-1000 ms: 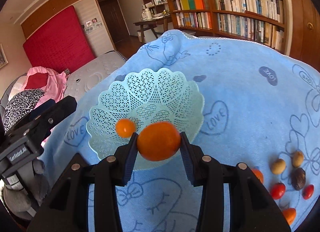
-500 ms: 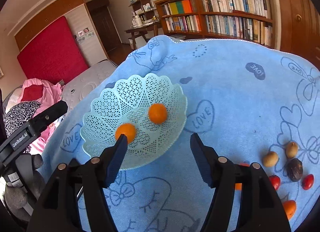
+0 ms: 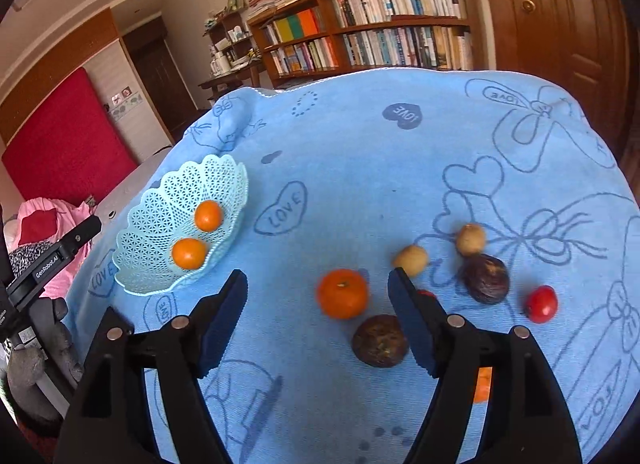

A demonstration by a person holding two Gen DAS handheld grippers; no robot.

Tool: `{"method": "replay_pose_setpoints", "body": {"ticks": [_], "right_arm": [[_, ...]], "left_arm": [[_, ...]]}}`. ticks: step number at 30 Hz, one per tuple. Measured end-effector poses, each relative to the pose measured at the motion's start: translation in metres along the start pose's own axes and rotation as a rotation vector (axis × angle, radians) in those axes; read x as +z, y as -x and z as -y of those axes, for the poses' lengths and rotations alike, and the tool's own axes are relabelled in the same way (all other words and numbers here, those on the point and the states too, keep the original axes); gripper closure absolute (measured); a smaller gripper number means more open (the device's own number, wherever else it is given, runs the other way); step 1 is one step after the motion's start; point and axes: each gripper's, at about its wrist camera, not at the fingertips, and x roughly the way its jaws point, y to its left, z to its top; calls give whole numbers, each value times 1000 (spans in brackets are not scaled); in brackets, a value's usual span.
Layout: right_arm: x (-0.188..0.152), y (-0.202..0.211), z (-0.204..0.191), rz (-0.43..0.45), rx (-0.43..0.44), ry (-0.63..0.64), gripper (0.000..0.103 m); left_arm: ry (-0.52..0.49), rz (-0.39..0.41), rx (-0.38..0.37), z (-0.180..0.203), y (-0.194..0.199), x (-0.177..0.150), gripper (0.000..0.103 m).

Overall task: Organize fruits
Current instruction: 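Move the right tool back to the fruit and grasp an orange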

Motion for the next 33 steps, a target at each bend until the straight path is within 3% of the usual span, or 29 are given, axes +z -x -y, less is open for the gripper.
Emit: {"method": "replay_pose_setpoints", "body": {"ticks": [9, 16, 28, 33], "right_arm": [[-9, 24, 62, 27, -86, -120, 30], [-27, 28, 89, -3, -121, -152, 30], [-45, 15, 85, -63, -128, -110, 30], [-49, 10, 72, -71, -168, -30, 30]], "left_arm": [[-76, -19, -78, 27, 7, -7, 3], [-124, -28, -113, 46, 10, -14, 3], [-184, -51, -155, 70, 11, -29, 3], [-211, -64, -170, 80, 11, -36, 3]]}}
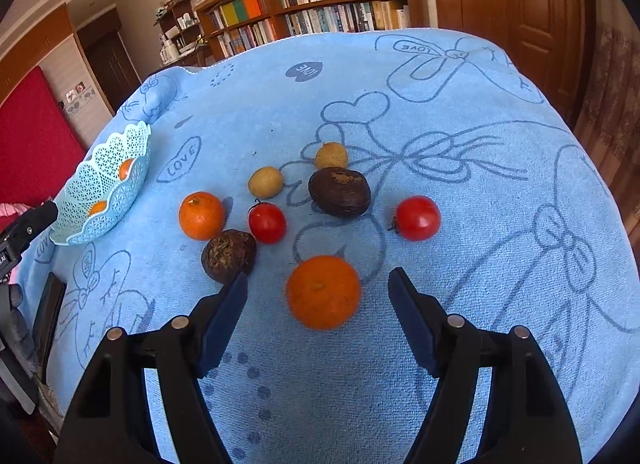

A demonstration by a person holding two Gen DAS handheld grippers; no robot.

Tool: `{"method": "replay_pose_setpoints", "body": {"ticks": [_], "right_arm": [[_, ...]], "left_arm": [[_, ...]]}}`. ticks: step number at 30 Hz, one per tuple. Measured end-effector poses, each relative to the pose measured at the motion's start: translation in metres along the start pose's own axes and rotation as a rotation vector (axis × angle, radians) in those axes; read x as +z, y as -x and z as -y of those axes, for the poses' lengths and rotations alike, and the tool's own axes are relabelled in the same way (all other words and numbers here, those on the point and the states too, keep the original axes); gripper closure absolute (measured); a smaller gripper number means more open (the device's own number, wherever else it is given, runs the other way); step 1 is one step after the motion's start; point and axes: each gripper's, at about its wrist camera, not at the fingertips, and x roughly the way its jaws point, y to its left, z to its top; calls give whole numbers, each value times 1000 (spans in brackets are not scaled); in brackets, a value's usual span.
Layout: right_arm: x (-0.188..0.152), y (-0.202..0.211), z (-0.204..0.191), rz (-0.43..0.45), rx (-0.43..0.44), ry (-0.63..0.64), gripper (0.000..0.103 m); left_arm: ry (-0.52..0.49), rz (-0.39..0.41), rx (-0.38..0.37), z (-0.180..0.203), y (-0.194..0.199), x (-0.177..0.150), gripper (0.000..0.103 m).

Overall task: Organize fruits
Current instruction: 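Move the right tool back to the fruit and grasp an orange, then grasp another orange with the left tool while the right tool holds its orange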

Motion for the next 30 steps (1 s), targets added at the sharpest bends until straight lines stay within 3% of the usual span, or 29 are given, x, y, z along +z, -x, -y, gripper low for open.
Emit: {"method": "replay_pose_setpoints", "body": {"ticks": [4, 12, 24, 30], "right_arm": [[-1, -4, -7, -1, -56, 54, 33], [-8, -9, -12, -7, -89, 105, 63], [-4, 1, 1, 29, -63, 55, 63], [-7, -4, 6, 13, -46, 34, 63]], "left_arm": [[-13, -14, -14, 9, -4, -2, 3], [-45, -43, -57, 31, -12, -7, 3], [-159, -62, -135, 93, -29, -2, 3], [-146, -97, -184, 113, -48, 6, 3]]}}
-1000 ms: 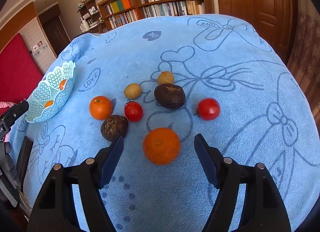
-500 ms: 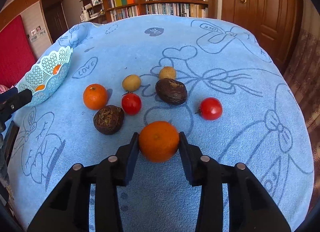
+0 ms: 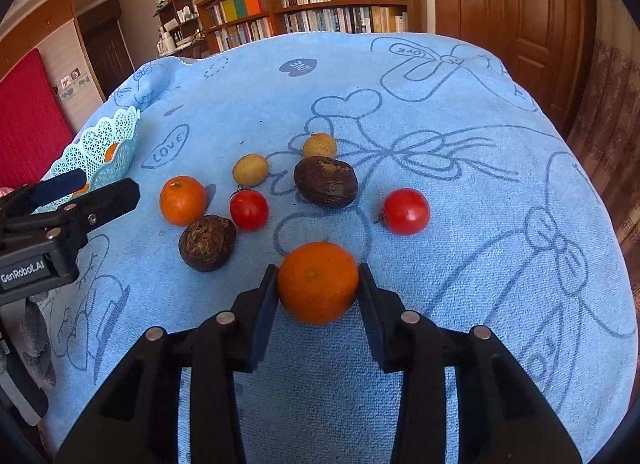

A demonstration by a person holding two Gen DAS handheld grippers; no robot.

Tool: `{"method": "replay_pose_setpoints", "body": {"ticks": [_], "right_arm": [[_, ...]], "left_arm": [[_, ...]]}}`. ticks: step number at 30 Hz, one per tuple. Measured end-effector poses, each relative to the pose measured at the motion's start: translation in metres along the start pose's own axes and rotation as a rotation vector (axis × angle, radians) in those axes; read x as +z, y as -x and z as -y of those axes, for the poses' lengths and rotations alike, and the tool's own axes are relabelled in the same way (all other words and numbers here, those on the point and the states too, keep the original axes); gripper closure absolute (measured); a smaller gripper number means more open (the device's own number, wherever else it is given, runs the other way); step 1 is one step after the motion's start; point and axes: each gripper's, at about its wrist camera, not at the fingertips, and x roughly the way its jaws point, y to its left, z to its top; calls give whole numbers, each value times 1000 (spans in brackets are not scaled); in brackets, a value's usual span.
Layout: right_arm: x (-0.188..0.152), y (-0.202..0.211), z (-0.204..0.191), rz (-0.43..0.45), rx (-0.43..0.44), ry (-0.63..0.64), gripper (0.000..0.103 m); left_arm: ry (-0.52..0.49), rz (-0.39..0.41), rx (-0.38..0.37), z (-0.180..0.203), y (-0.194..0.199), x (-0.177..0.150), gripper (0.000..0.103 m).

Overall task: Organize fruits
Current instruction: 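Grasp another orange with the left tool while the right tool holds its orange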

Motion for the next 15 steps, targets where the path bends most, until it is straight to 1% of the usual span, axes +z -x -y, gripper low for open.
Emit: {"method": "replay_pose_setpoints", "body": {"ticks": [3, 5, 7, 8, 10, 11, 13, 14, 15], "right_arm": [[-1, -1, 0, 0, 4, -5, 63], [-1, -2, 1, 1, 5, -8, 63], [-2, -2, 1, 1, 8, -10, 63], [-2, -2, 1, 1, 9, -12, 63], [-2, -2, 1, 1, 8, -11, 63], [-2, -3, 1, 0, 8, -11, 63], [-2, -2, 1, 1, 8, -11, 62], [-2, -2, 1, 1, 8, -11, 62], [-2, -2, 1, 1, 8, -11, 62]], "left_arm": [[28, -14, -39, 3, -11, 6, 4], [22, -21, -54, 7, -19, 9, 13], [3, -41, -78, 12, -28, 10, 25], [-4, -50, -91, 15, -32, 11, 28], [-15, -67, -109, 19, -40, 10, 36], [-16, -74, -115, 20, -43, 9, 39], [-11, -90, -137, 21, -49, 6, 48], [-6, -98, -147, 22, -52, 5, 48], [-3, -103, -154, 22, -53, 4, 52]]}}
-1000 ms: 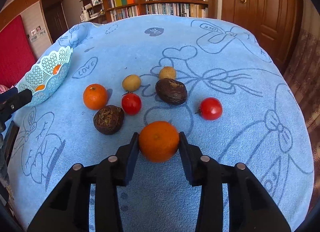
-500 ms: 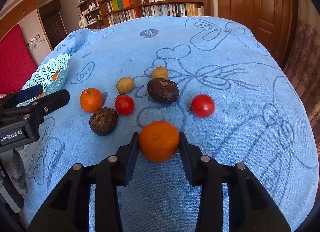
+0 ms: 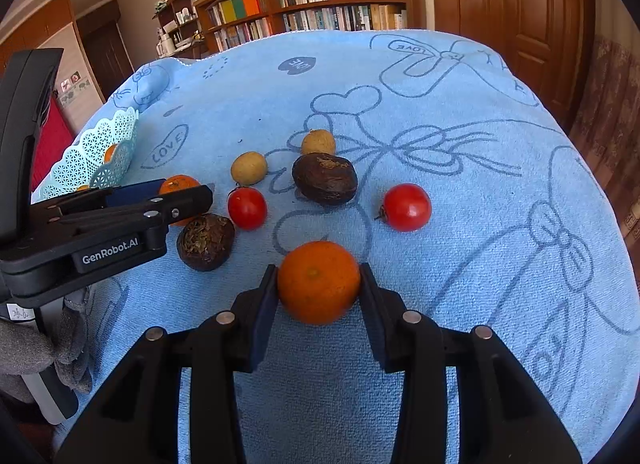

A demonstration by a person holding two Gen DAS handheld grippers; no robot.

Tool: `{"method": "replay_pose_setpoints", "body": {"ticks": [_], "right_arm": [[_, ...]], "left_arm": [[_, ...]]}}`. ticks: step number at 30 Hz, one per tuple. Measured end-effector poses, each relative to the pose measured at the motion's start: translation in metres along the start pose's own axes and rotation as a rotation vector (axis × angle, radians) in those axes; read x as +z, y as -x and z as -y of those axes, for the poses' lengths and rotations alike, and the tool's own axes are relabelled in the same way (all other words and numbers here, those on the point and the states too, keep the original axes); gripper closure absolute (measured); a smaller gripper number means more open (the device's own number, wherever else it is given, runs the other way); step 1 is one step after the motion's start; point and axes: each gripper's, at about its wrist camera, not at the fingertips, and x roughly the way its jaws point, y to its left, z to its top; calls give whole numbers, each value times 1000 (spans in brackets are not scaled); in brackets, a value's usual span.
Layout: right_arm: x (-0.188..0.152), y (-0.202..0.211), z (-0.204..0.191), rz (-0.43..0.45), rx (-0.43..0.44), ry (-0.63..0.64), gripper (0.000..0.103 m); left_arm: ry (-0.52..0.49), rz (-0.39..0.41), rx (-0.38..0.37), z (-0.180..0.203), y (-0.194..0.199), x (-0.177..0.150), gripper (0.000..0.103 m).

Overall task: Organize fruits
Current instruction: 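Grasp another orange with the left tool while the right tool holds its orange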

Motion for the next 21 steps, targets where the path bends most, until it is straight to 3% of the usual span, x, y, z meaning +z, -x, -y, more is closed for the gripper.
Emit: {"method": "replay_pose_setpoints", "body": {"ticks": [2, 21], "right_arm": [[0, 0, 0, 0, -1, 1, 62], [-2, 3, -2, 20, 4, 14, 62]], "left_arm": [[3, -2, 3, 0, -2, -2, 62], [59, 105, 47, -17, 44, -11, 62]]}}
